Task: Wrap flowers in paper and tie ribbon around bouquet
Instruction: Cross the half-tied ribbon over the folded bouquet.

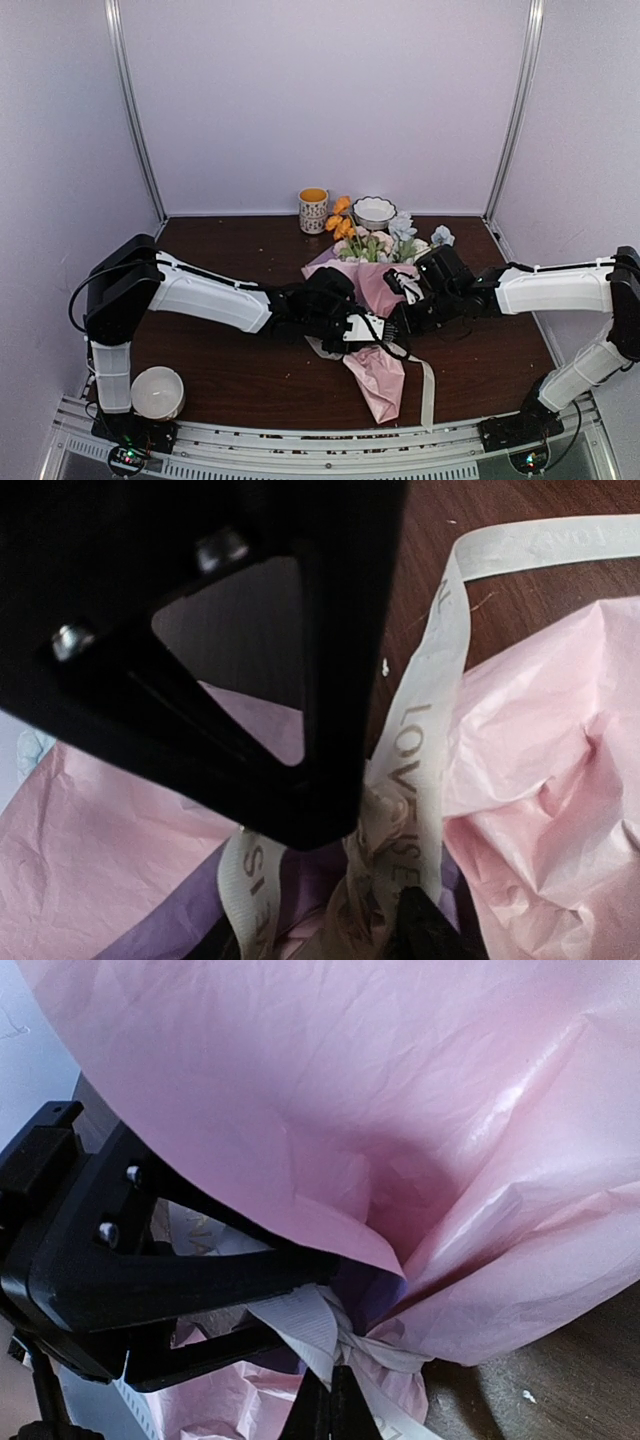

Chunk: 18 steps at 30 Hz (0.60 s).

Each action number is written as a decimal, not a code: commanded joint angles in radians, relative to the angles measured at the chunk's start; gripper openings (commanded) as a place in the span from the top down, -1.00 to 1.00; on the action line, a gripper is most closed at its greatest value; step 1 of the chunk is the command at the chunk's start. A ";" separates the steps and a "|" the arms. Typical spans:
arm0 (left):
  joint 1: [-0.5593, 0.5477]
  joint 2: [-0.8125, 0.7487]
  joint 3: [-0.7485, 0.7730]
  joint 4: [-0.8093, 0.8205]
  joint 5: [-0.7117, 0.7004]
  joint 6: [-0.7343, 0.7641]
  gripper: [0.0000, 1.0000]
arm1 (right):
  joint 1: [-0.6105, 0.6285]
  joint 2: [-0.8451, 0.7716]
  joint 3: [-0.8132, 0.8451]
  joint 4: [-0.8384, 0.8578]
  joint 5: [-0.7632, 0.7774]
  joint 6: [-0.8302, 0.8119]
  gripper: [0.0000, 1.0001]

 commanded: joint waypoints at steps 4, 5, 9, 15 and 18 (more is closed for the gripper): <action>0.009 -0.027 -0.033 0.124 -0.005 -0.070 0.54 | -0.003 -0.022 0.002 0.003 0.007 -0.005 1.00; 0.010 -0.028 -0.038 0.131 -0.002 -0.076 0.62 | -0.003 -0.023 0.003 0.001 0.012 -0.007 1.00; 0.014 -0.028 -0.040 0.137 0.007 -0.106 0.66 | -0.007 -0.037 0.009 -0.031 0.046 -0.025 0.61; 0.028 -0.032 -0.037 0.135 0.040 -0.163 0.59 | -0.058 -0.122 -0.059 -0.069 0.084 -0.043 0.31; 0.034 -0.033 -0.037 0.135 0.049 -0.186 0.56 | -0.069 -0.154 -0.109 -0.073 0.090 -0.050 0.27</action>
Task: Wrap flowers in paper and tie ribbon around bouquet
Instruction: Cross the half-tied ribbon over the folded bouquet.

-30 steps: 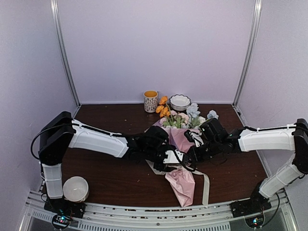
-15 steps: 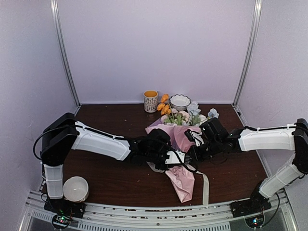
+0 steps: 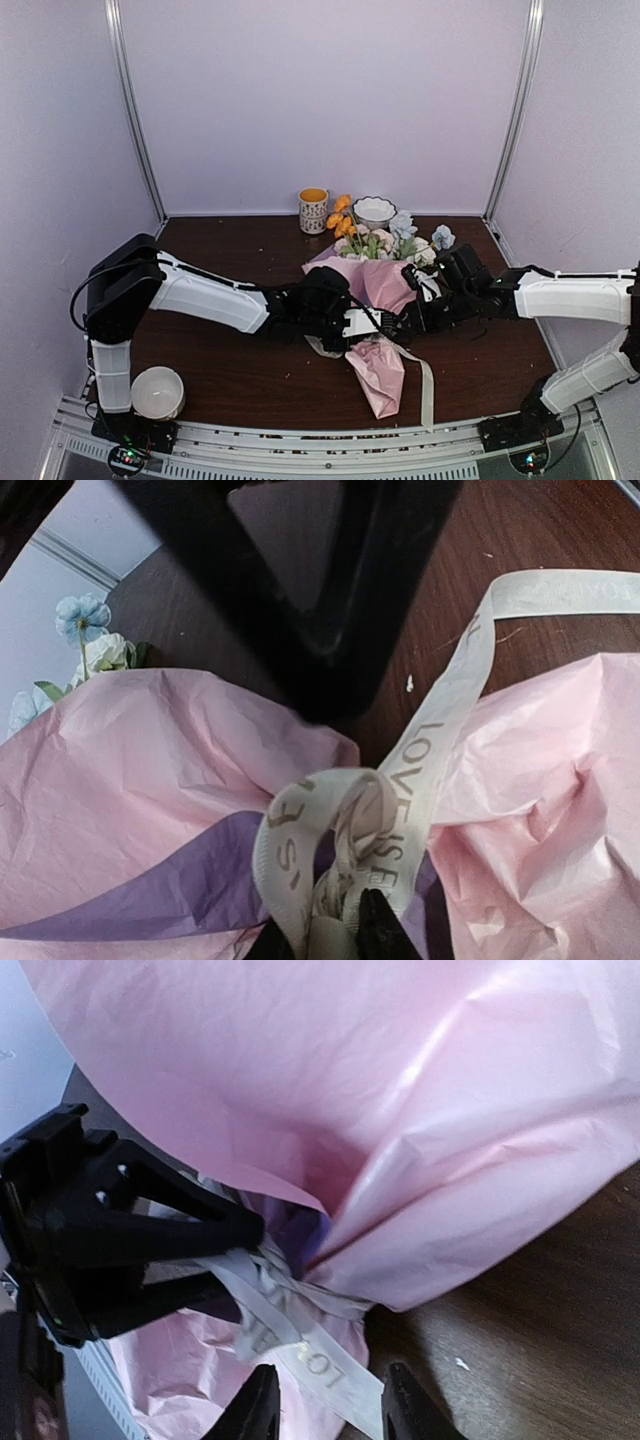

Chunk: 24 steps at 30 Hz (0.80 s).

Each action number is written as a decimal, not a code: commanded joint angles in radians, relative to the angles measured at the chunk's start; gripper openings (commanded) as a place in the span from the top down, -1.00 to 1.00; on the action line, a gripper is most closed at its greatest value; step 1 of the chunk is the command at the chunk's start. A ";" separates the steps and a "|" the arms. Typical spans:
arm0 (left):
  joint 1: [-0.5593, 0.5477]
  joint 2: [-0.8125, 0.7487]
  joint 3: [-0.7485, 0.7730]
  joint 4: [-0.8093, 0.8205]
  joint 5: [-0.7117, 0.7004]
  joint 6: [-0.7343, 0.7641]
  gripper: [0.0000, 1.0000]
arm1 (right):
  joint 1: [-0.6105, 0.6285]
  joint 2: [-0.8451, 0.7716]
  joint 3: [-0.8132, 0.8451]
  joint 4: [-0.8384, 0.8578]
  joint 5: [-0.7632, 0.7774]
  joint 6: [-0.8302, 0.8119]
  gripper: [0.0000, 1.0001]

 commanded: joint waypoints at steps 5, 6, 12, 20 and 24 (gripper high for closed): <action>0.024 -0.034 0.003 0.043 0.032 -0.068 0.54 | -0.013 -0.019 -0.106 -0.089 0.075 -0.022 0.26; 0.024 -0.033 0.004 0.038 0.030 -0.067 0.54 | -0.011 -0.015 -0.107 -0.115 0.093 -0.020 0.26; 0.025 -0.033 0.004 0.030 0.033 -0.072 0.53 | 0.048 -0.080 -0.104 -0.208 0.137 -0.012 0.08; 0.025 -0.037 0.006 0.018 0.030 -0.079 0.53 | 0.086 0.020 -0.071 -0.231 0.188 -0.017 0.02; 0.027 -0.040 0.008 0.004 0.048 -0.081 0.46 | 0.093 0.054 -0.047 -0.226 0.217 -0.020 0.21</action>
